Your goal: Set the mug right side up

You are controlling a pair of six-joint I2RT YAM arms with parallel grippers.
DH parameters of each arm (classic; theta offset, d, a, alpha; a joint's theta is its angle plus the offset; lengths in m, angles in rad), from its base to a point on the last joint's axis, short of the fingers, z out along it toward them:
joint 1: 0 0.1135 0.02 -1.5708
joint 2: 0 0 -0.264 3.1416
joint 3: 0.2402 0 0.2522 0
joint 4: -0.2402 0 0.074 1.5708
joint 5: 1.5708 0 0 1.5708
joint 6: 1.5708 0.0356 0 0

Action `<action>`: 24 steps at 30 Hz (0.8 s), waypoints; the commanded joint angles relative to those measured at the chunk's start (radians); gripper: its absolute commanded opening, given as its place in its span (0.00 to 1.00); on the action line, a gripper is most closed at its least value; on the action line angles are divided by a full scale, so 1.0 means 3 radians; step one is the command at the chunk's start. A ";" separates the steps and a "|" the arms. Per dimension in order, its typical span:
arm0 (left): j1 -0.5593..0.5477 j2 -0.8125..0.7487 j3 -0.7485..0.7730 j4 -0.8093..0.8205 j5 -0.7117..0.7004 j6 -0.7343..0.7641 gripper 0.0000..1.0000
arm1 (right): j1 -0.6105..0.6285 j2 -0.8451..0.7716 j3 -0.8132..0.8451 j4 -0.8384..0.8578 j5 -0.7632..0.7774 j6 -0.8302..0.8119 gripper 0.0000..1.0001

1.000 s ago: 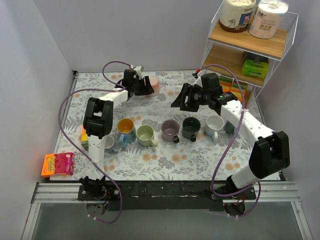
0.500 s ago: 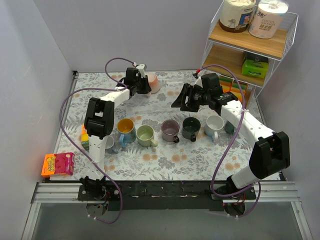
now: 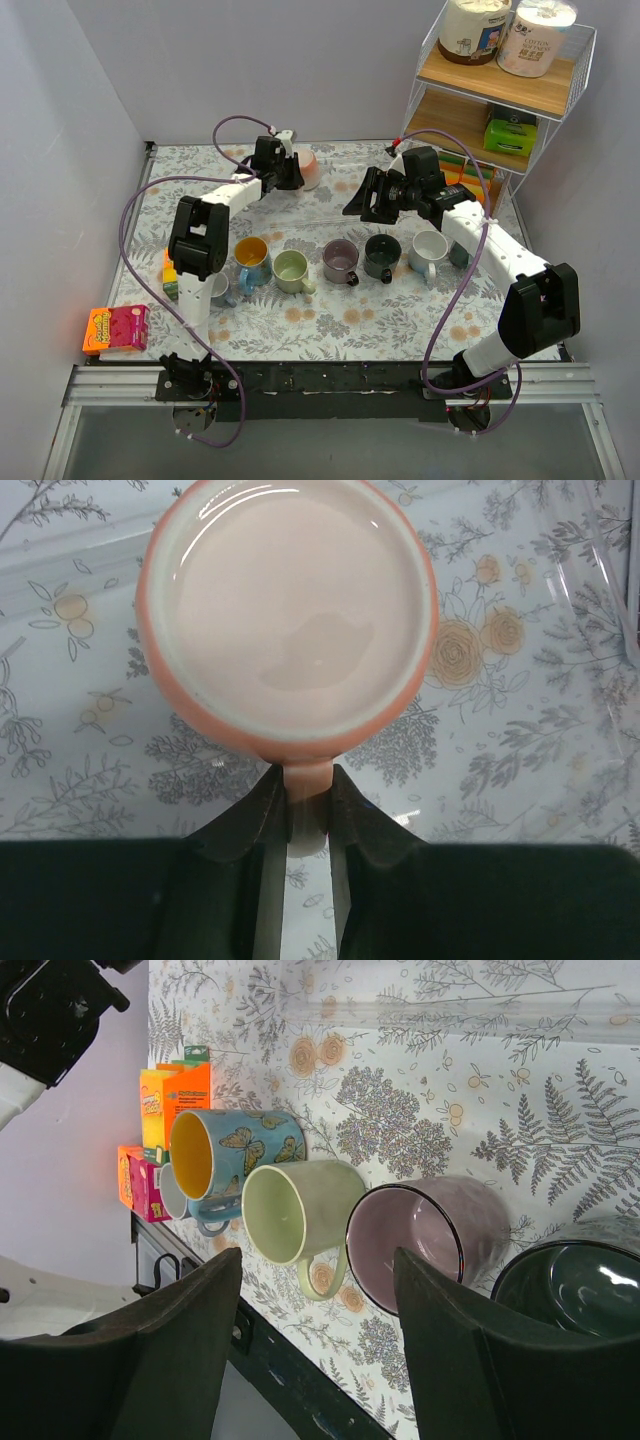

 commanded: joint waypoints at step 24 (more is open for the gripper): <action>-0.0045 -0.2298 -0.1066 0.1487 0.1032 -0.2307 0.00 | -0.0053 -0.0265 -0.0670 0.3131 -0.1076 0.1388 0.73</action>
